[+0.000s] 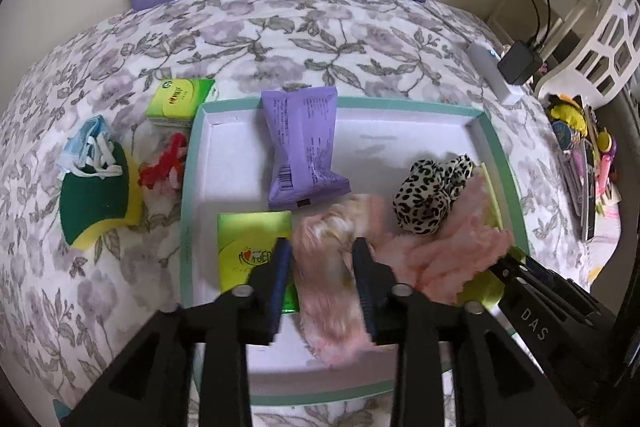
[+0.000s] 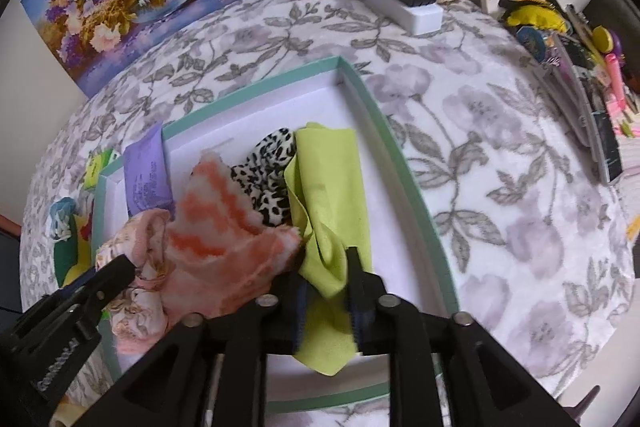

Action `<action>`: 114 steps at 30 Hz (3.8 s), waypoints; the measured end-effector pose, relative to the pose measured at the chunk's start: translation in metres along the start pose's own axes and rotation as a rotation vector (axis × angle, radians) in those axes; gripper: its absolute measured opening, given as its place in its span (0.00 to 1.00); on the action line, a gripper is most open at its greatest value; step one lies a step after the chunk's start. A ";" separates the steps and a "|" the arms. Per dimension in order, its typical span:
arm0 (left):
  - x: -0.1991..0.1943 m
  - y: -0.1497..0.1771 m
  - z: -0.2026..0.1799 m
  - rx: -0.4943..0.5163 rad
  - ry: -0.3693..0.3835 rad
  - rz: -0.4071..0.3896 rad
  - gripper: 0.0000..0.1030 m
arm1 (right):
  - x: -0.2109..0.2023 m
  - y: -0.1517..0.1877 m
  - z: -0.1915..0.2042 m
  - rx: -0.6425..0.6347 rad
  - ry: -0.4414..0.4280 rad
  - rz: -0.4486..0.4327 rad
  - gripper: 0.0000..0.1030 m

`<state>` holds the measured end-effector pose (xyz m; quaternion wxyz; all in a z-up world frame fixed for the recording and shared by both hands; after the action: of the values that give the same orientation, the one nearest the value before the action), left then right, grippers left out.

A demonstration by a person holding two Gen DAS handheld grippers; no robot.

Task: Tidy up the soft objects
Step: 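Lift both items and release them into the white tray, then move both tools back toward the green sponge and blue mask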

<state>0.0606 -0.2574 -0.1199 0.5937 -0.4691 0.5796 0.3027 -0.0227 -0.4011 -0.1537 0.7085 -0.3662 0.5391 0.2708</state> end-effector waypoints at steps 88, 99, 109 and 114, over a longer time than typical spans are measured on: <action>-0.010 -0.008 0.313 -0.589 -0.053 -0.010 0.89 | -0.001 0.012 0.281 -0.352 -0.011 -0.092 1.00; 0.024 -0.007 0.294 -0.571 0.010 0.074 0.89 | 0.022 0.009 0.275 -0.333 -0.010 -0.039 1.00; 0.028 -0.006 0.276 -0.460 -0.037 0.131 0.89 | 0.028 0.005 0.261 -0.323 0.011 -0.013 1.00; 0.025 0.000 0.269 -0.388 -0.088 0.152 0.89 | 0.024 0.002 0.252 -0.315 0.012 -0.014 1.00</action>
<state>0.1731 -0.0180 -0.1743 0.4923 -0.5159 0.5176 0.4729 0.1253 -0.1960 -0.1392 0.6408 -0.4780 0.4918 0.3449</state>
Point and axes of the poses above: each gripper's, at about its wrist camera, not at the fingertips, and x roughly the way its jaws point, z to its left, y to its underside, the point moved 10 cm from there along x, roughly the way its jaws point, and after that the axes turned 9 degrees about z, right-handed, at the moved point
